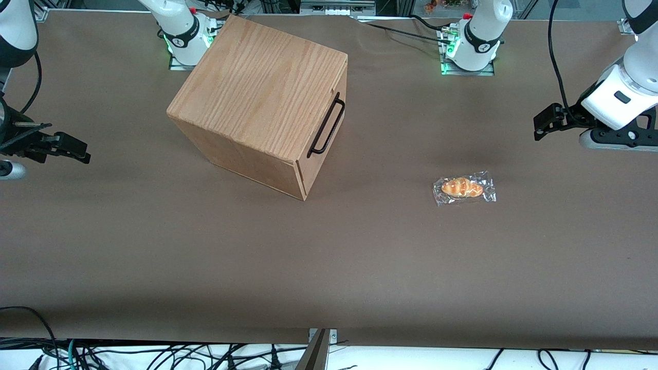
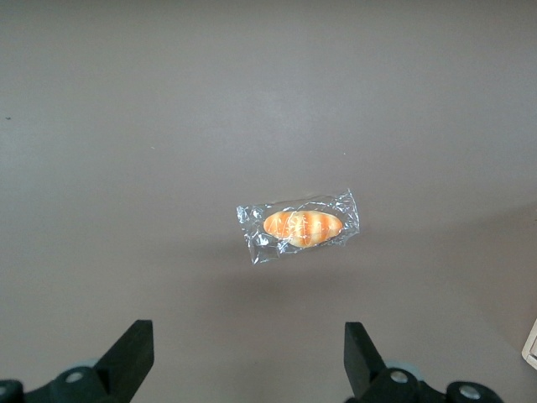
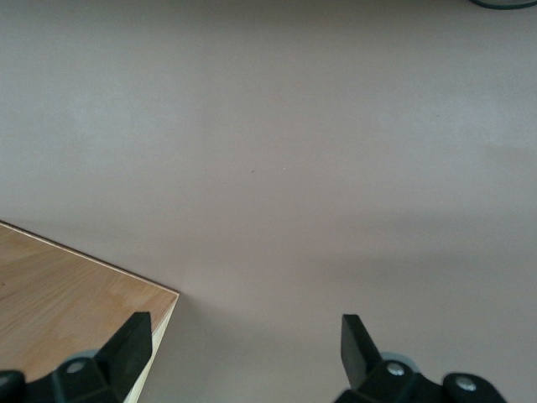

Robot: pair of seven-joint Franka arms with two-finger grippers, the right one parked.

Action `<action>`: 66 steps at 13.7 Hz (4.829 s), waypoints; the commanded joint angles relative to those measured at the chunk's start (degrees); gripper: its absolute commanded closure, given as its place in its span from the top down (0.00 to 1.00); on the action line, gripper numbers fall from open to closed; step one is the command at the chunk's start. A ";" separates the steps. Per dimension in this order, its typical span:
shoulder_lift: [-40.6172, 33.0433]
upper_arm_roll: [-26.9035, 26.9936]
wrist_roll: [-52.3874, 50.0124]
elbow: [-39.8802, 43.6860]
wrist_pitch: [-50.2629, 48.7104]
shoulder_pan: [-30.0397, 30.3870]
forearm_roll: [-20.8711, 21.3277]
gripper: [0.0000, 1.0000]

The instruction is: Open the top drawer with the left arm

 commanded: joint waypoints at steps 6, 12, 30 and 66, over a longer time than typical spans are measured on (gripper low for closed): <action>-1.46 -0.67 0.17 -1.28 -1.49 0.89 -1.56 1.00; 0.64 -9.34 -0.71 -1.54 -2.90 0.80 -10.51 1.00; 10.13 -32.75 -1.15 -17.71 42.09 -2.09 -24.59 1.00; 9.44 -24.94 -0.98 -22.38 34.90 -2.18 -11.15 1.00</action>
